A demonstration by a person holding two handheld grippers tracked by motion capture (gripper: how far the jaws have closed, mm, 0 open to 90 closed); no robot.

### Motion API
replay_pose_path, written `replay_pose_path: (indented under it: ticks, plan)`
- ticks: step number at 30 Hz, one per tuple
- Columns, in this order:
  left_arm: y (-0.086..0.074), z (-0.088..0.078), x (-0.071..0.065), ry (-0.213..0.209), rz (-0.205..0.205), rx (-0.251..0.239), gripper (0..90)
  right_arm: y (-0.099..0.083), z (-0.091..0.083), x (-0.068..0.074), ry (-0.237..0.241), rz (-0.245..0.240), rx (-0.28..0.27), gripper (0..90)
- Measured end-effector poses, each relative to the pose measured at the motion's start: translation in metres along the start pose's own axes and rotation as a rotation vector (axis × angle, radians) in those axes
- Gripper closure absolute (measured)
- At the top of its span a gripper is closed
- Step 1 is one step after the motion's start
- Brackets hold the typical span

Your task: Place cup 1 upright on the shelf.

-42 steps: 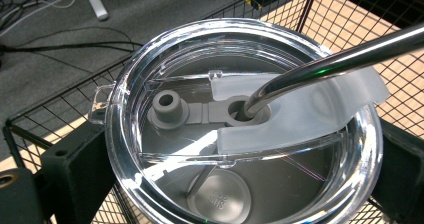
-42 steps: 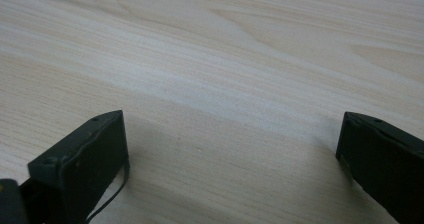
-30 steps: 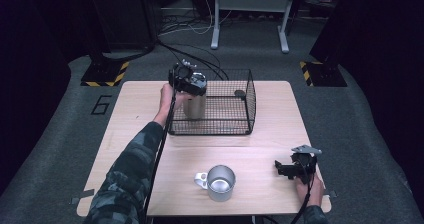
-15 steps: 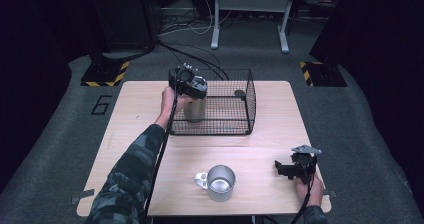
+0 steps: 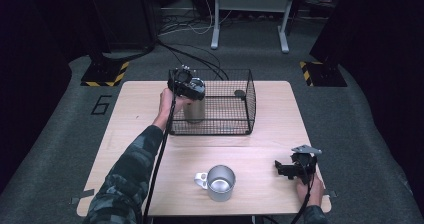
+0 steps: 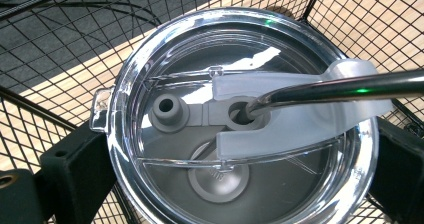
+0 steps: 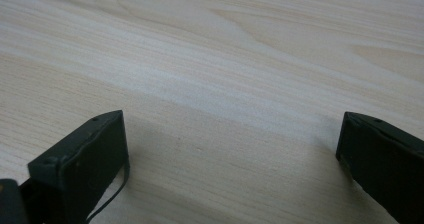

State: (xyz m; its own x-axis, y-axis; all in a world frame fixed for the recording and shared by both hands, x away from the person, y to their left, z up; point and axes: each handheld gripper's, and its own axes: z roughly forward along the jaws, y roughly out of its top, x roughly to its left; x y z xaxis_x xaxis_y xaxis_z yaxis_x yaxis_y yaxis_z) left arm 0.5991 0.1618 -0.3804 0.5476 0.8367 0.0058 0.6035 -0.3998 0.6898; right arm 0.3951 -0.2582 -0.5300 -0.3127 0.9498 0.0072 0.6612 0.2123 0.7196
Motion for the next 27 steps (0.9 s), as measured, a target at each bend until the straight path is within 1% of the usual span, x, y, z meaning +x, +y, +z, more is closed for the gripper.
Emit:
replay_pose_path:
  ticks: [1,2,4,5,7,9,10,11,13,15,18,24,27]
  plan:
    - [0.0,0.001,0.0,0.004,-0.015,-0.01,3.3,0.0,0.0,0.0,0.0,0.0,0.0,0.0]
    - [0.0,0.0,0.001,0.003,-0.011,0.0,3.2,0.0,0.0,0.0,0.0,0.0,0.0,0.0]
    - [0.0,-0.002,0.001,0.016,-0.005,-0.003,0.7,0.0,0.0,0.0,0.0,0.0,0.0,0.0]
    - [0.0,-0.004,0.001,0.021,-0.005,-0.014,0.0,0.0,0.0,0.0,0.0,0.0,0.0,0.0]
    - [0.002,-0.006,0.001,0.015,0.002,-0.008,0.1,0.0,0.0,0.0,0.0,0.0,0.0,0.0]
    - [0.002,-0.008,-0.001,0.019,0.007,-0.003,0.1,0.0,0.0,0.0,0.0,0.0,0.0,0.0]
    - [0.002,-0.009,-0.001,0.019,0.016,0.003,0.1,0.0,0.0,0.0,0.0,0.0,0.0,0.0]
    - [0.002,-0.009,-0.002,0.018,0.014,0.004,0.0,0.0,0.0,0.0,0.0,0.0,0.0,0.0]
    - [0.002,-0.01,-0.002,0.018,0.021,0.007,0.0,0.0,0.0,0.0,0.0,0.0,0.0,0.0]
    - [0.002,-0.011,-0.002,0.022,0.026,-0.001,0.0,0.0,0.0,0.0,0.0,0.0,0.0,0.0]
    - [0.003,-0.012,-0.002,0.022,0.025,0.003,0.0,0.0,0.0,0.0,0.001,-0.001,0.0,0.0]
    - [0.004,-0.015,-0.006,0.031,0.038,0.011,0.0,0.0,0.0,0.0,0.002,-0.002,0.0,0.0]
    - [0.005,-0.016,-0.007,0.046,0.038,0.018,0.0,0.0,0.0,0.0,0.001,-0.001,-0.002,0.0]
